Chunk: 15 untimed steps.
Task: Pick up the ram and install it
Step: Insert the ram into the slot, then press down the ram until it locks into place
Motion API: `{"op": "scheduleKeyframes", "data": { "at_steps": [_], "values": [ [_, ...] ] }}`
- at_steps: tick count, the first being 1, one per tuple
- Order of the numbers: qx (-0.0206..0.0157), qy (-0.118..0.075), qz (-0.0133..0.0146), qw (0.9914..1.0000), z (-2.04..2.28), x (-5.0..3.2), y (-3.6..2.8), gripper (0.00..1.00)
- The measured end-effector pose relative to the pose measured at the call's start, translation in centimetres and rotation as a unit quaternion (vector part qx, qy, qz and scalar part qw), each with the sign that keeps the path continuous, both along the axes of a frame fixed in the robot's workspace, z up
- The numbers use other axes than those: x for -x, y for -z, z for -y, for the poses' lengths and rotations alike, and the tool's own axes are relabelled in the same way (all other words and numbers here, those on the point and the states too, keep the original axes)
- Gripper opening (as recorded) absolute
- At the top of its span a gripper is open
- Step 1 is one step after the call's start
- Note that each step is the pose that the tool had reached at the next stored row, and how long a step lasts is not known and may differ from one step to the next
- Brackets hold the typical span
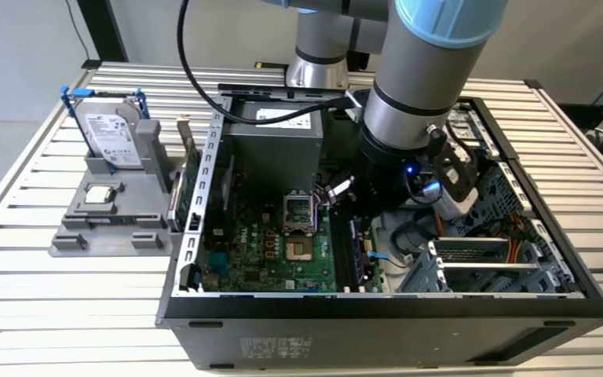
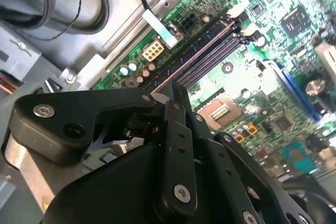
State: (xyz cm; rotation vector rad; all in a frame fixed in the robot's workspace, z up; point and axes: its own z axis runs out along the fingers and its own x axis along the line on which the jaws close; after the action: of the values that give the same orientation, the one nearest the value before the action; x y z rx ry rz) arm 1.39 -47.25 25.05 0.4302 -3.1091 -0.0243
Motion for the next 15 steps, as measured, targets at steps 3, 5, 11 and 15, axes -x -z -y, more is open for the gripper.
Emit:
{"op": "scheduleKeyframes", "data": {
  "at_steps": [3, 5, 11, 15],
  "values": [
    [0.0002, -0.025, 0.0000, 0.99969, 0.00, 0.00, -0.02, 0.00],
    [0.0002, -0.042, 0.0000, 0.99912, 0.00, 0.00, -0.02, 0.00],
    [0.0002, -0.087, 0.0000, 0.99623, 0.00, 0.00, -0.02, 0.00],
    [0.0002, -0.123, 0.0000, 0.99245, 0.00, 0.00, -0.02, 0.00]
  ]
}}
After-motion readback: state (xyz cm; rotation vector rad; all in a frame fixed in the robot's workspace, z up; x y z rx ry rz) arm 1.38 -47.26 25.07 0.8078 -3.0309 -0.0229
